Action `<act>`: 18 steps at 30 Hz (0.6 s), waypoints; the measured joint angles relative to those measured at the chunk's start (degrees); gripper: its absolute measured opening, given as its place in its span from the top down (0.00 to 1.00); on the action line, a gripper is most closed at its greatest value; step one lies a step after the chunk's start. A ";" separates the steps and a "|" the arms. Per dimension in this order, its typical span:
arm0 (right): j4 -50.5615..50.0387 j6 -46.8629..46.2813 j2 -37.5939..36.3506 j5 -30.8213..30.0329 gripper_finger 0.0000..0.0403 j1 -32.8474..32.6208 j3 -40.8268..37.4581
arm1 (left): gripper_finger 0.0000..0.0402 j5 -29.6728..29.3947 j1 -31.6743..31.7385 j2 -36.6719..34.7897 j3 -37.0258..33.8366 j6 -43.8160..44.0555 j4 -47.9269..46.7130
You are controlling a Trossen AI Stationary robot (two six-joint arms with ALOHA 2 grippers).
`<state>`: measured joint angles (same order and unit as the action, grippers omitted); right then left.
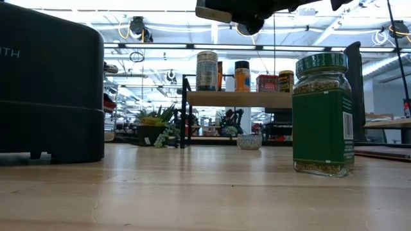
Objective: Shelf spices
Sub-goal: Put the black seasoning can on the shelf
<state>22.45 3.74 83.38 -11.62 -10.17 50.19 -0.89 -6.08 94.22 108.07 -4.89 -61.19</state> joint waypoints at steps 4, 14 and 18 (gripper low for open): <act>-0.18 -0.86 1.02 0.11 0.73 0.00 0.00 | 0.28 0.01 -0.49 1.70 0.00 -0.36 0.48; 1.56 -1.74 3.56 1.64 0.73 -0.04 0.03 | 0.25 -1.02 -0.47 4.84 0.02 -1.47 2.59; 1.01 -1.14 3.56 2.83 0.73 -0.04 0.97 | 0.22 -0.98 -0.44 7.01 0.02 -1.55 2.06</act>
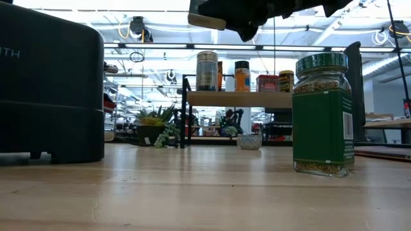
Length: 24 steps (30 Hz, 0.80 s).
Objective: Shelf spices
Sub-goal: Put the black seasoning can on the shelf
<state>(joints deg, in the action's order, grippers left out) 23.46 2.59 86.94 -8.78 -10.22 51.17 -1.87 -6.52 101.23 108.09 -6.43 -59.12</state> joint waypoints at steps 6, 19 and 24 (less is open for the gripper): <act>-2.40 0.59 0.00 0.14 0.73 -0.02 0.78 | 0.23 0.00 0.00 1.78 -0.02 -0.37 0.72; -3.47 0.61 0.00 -0.21 0.73 0.00 0.78 | 0.28 0.11 0.00 0.91 2.03 -0.32 -0.07; -3.43 0.83 0.00 -0.21 0.73 0.00 0.78 | 0.28 0.18 0.00 0.91 2.49 0.00 -0.69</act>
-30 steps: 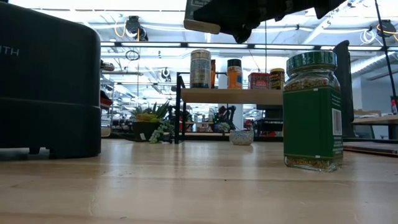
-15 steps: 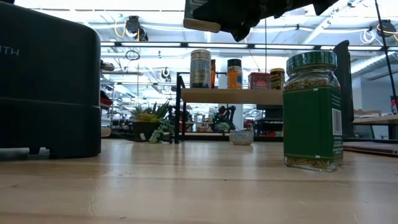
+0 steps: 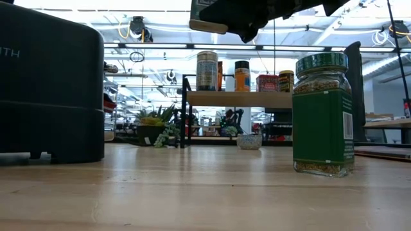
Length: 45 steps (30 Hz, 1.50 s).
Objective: Shelf spices
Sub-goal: Put the black seasoning can on the shelf
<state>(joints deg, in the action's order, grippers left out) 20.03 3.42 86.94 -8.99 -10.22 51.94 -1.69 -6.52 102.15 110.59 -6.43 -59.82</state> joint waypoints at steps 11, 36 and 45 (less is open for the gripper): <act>0.35 0.02 0.00 -0.05 0.73 0.01 0.00 | 0.33 0.11 0.00 -0.02 0.04 0.17 -0.56; -2.14 -0.82 -1.39 -4.05 0.61 -0.02 0.00 | 0.65 -1.32 0.13 -0.11 0.04 -5.59 -0.29; -7.28 -3.48 -5.76 -7.35 0.51 -0.08 0.00 | 0.66 -3.56 0.39 -0.07 1.76 -6.64 0.36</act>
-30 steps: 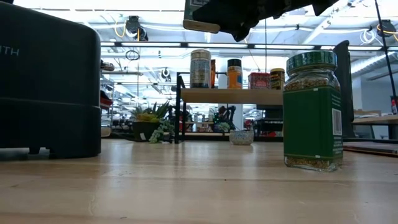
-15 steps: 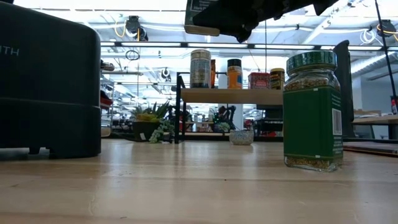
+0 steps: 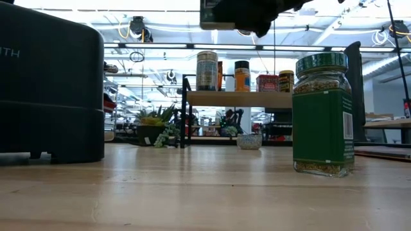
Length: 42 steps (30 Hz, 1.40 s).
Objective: Shelf spices
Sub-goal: Put the black seasoning can on the shelf
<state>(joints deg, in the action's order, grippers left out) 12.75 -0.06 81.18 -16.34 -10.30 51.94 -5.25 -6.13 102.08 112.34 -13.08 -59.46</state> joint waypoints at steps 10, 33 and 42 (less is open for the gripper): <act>-7.53 -3.96 -2.57 -5.52 0.50 -1.09 0.02 | 0.66 -1.91 3.29 0.00 5.13 -0.75 0.87; -20.65 -1.36 -16.01 -19.78 0.50 -1.96 -0.02 | 0.66 2.19 12.52 0.00 5.41 -5.86 4.97; -23.65 6.54 -24.56 -12.99 0.50 2.86 2.24 | 0.66 3.91 14.73 2.71 5.40 -7.42 6.53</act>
<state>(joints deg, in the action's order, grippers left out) -10.89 6.48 56.62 -29.33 -7.44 54.18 -1.34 8.59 104.79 117.75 -20.50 -52.93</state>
